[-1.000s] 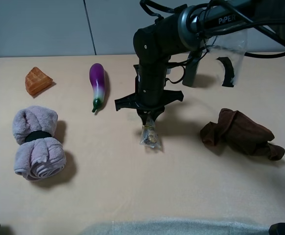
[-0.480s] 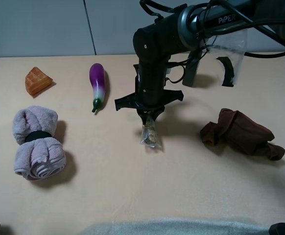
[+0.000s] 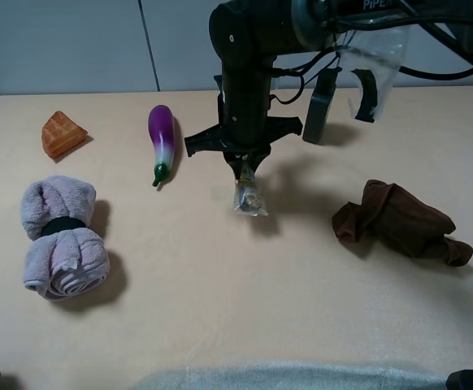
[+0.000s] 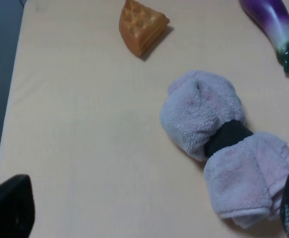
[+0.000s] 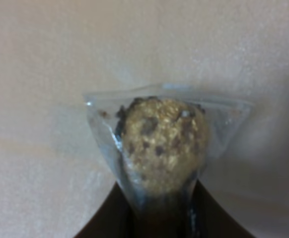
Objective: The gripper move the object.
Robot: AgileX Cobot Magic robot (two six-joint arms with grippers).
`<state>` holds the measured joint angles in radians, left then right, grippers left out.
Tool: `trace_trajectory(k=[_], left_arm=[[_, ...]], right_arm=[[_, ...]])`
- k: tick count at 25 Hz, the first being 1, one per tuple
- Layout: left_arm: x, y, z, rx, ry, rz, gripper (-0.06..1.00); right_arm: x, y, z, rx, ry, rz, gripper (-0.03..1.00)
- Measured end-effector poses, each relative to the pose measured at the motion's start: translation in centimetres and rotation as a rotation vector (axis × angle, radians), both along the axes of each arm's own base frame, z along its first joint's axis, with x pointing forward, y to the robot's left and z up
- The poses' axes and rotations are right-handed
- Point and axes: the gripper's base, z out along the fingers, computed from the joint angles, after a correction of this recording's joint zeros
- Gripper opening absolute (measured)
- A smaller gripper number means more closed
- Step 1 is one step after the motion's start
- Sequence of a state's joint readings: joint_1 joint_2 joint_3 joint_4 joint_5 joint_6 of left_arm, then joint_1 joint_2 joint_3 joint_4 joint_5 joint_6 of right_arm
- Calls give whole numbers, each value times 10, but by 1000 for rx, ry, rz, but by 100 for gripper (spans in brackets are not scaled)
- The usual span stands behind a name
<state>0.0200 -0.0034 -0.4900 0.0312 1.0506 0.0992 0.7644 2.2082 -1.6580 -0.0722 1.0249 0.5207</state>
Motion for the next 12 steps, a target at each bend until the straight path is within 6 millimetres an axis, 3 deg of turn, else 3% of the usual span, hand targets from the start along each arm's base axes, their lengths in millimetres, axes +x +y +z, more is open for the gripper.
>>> trace_trajectory(k=[12], left_arm=[[0,0,0,0,0,0,99]], right_arm=[[12,7,45,-35,-28,61,13]])
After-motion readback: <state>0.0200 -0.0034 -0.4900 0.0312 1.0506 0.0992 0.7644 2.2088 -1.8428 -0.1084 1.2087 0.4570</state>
